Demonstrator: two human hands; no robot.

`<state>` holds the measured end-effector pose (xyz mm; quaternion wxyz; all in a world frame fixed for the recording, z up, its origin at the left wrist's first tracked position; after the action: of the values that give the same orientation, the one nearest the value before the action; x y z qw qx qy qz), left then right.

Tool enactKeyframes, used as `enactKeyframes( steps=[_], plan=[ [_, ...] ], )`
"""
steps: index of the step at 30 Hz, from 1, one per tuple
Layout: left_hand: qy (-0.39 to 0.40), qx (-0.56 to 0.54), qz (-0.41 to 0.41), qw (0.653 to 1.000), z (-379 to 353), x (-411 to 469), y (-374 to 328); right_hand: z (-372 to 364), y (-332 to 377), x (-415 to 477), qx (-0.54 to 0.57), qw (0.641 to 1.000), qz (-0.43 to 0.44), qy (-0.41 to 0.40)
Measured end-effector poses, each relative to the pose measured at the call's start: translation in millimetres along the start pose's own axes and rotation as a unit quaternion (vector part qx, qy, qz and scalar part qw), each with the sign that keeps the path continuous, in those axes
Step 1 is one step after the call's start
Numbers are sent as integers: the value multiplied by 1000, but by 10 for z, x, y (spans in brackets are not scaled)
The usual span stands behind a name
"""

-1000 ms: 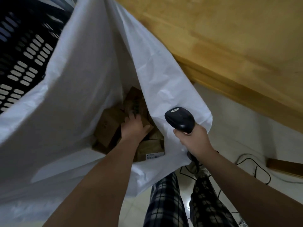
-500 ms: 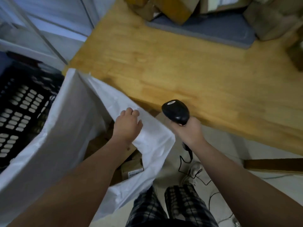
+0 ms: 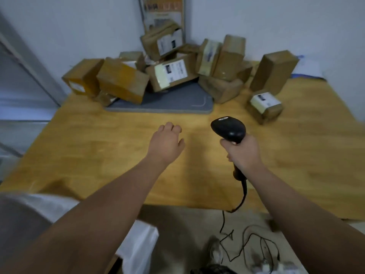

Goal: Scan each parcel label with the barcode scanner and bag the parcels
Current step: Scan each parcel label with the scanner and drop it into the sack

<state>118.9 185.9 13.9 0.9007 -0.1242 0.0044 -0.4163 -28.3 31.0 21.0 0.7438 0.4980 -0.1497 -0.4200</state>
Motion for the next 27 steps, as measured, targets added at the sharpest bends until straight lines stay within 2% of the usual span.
enactKeyframes(
  steps=[4,9,13,18,27],
  plan=[
    [-9,-6,-8,1000,9,459,-371,420,89,390,31,999,-5,-6],
    [-20,4,3,1000,46,867,-390,555,375,908,51,999,7,-17],
    [-17,31,22,999,93,1234,-101,367,580,1261,37,999,27,5],
    [23,132,50,990,37,1748,419,-64,811,1699,8,1000,22,19],
    [85,282,73,953,-114,2780,1241,-664,1142,2181,57,998,15,23]
  ],
)
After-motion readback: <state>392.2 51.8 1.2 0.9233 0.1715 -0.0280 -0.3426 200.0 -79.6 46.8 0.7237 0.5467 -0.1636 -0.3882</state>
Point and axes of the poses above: each hand's wrist, its own x-axis towards the middle knuckle, its own z-axis out of the back of the hand, y = z × x, the point moved 4 cm from there along x, towards the middle knuckle, and after that the axes turned 4 degrees about -z, right-handed, at the moved point
